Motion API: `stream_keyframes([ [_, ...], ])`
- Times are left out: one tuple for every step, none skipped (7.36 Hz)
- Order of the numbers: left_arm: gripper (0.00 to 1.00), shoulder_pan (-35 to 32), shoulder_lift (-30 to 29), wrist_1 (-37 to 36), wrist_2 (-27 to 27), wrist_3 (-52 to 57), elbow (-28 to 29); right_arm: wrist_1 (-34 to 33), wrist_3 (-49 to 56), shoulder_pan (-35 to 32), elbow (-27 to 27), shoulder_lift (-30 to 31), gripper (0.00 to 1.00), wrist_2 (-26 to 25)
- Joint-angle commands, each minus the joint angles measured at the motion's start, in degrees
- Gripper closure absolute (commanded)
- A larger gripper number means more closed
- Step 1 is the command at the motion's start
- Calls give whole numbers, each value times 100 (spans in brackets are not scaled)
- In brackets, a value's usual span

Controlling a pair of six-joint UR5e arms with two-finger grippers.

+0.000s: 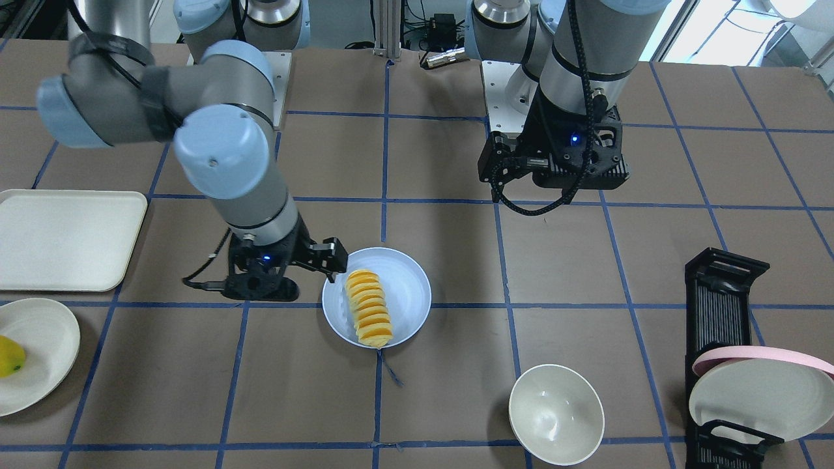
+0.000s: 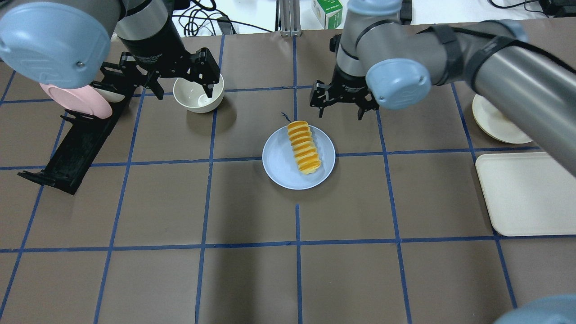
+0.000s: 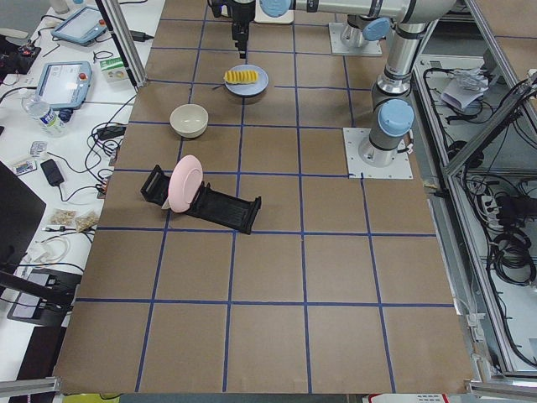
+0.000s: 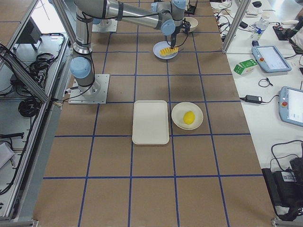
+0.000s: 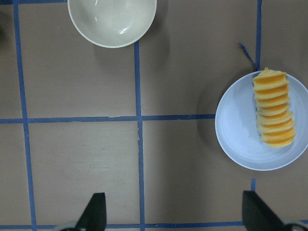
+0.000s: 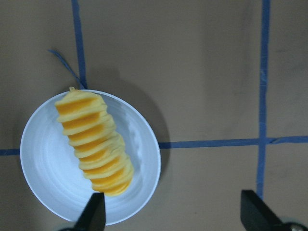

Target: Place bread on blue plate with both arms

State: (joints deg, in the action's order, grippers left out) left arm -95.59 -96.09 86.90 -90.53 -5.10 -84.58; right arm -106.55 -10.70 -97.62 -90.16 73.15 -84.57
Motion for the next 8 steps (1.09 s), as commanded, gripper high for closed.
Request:
stream_keyframes([
  [0, -4, 29, -6, 9, -9, 3, 983, 463, 401, 8, 995, 0, -547],
  [0, -12, 29, -6, 9, -9, -6, 1021, 716, 472, 8, 1295, 0, -622],
  [0, -21, 29, 2, 52, -9, -6, 1013, 710, 429, -18, 1333, 0, -614],
  [0, -21, 3, -6, 96, -18, -6, 1013, 701, 437, -1, 1316, 0, -631],
  [0, -21, 20, -6, 70, -18, -6, 1013, 675, 446, 8, 1316, 0, -579],
  [0, -30, 29, 2, 61, -18, -23, 1004, 666, 437, 8, 1298, 0, -344],
  [0, -30, 3, -6, 96, -18, -15, 1004, 666, 446, 8, 1263, 0, -306],
  [0, -30, 3, -6, 79, -9, -15, 1013, 666, 446, 8, 1272, 0, -315],
])
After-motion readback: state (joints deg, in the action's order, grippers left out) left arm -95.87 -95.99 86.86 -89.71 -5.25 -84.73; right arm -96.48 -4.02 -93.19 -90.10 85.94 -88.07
